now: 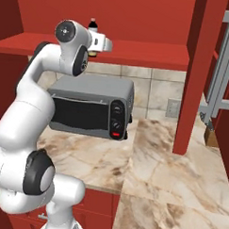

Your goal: Pick the bottled drink from the counter and place it in the open cabinet.

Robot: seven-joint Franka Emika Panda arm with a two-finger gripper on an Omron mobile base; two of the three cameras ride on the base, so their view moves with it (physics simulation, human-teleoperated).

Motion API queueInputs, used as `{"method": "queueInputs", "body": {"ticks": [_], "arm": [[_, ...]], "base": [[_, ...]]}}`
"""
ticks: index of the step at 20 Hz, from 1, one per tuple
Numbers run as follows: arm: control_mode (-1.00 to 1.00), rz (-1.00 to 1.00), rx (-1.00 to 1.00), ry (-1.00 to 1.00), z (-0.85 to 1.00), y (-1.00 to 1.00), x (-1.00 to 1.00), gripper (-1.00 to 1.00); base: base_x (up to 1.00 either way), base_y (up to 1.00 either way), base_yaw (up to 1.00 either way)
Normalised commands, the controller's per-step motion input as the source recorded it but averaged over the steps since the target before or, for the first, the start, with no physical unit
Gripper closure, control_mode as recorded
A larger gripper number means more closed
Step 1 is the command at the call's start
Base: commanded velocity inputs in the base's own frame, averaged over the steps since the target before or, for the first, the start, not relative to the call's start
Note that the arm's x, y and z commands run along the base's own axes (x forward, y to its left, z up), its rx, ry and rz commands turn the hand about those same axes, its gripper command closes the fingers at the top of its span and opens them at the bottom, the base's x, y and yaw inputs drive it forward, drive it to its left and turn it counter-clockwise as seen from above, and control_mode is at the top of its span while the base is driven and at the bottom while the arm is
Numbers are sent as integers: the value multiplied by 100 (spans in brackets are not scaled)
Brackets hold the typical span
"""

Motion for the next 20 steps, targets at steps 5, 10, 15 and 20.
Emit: {"method": "queueInputs", "body": {"ticks": [5, 10, 15, 20], "arm": [[-100, 0, 0, 0, 0, 0, 26, 100], [-100, -1, 0, 0, 0, 0, 55, 100], [-100, -1, 0, 0, 0, 0, 48, 100], [-100, -1, 0, 0, -5, 0, 35, 100]], "base": [[0, 0, 0], [0, 0, 0], [0, 0, 0], [0, 0, 0]]}}
